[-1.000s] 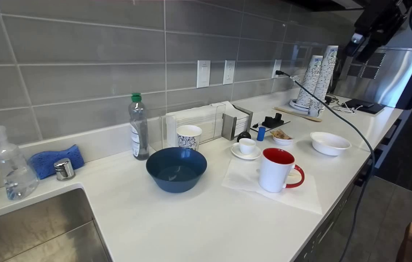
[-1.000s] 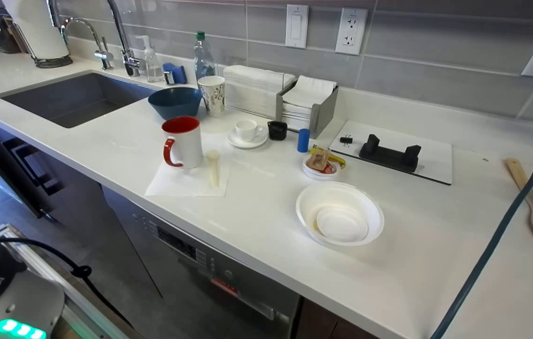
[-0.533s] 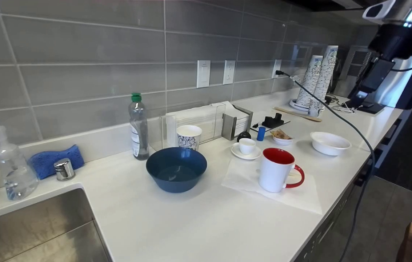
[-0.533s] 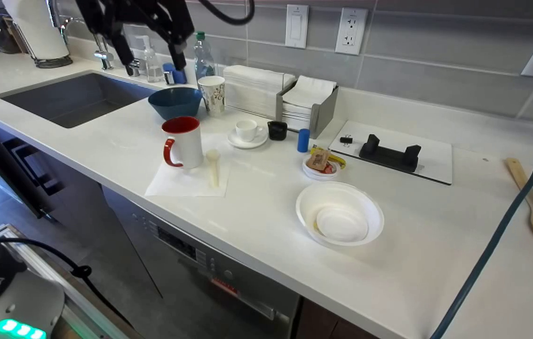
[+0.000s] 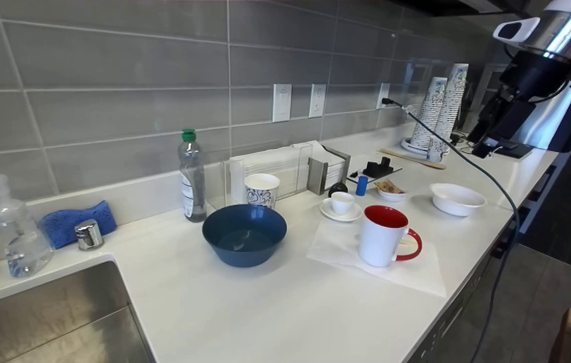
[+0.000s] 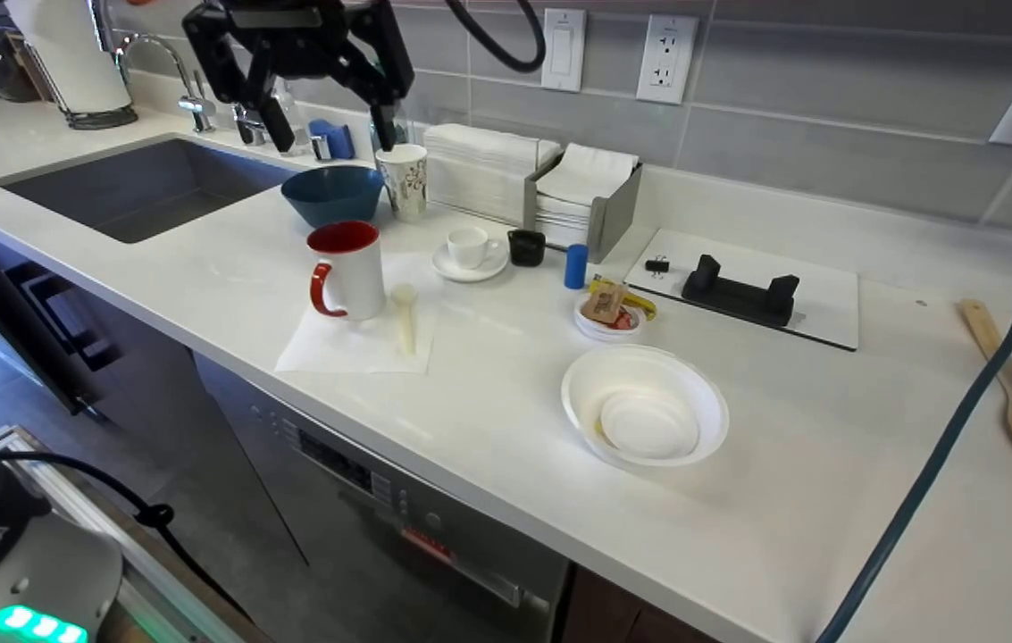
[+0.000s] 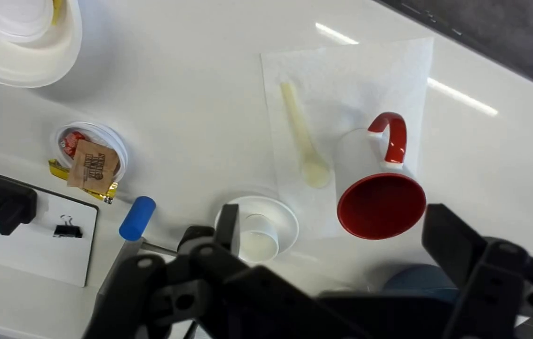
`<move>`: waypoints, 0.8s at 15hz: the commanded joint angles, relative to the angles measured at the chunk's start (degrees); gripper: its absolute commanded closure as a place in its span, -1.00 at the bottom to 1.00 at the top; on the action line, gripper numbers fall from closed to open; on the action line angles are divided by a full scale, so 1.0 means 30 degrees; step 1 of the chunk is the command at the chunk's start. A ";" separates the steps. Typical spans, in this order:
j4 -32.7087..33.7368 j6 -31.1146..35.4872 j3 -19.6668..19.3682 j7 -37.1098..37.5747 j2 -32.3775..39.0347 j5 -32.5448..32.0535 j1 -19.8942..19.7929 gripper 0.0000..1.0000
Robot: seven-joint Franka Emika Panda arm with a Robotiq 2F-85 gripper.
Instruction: Use the white spoon to place some liquid from the blue bowl into the white teacup.
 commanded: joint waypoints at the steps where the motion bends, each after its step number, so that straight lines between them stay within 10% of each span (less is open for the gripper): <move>1: 0.0045 -0.0068 0.0013 0.0010 -0.0001 0.0012 0.0009 -1.00; 12: -0.0017 0.2916 -0.2092 -0.5498 0.4419 0.0435 0.1158 -1.00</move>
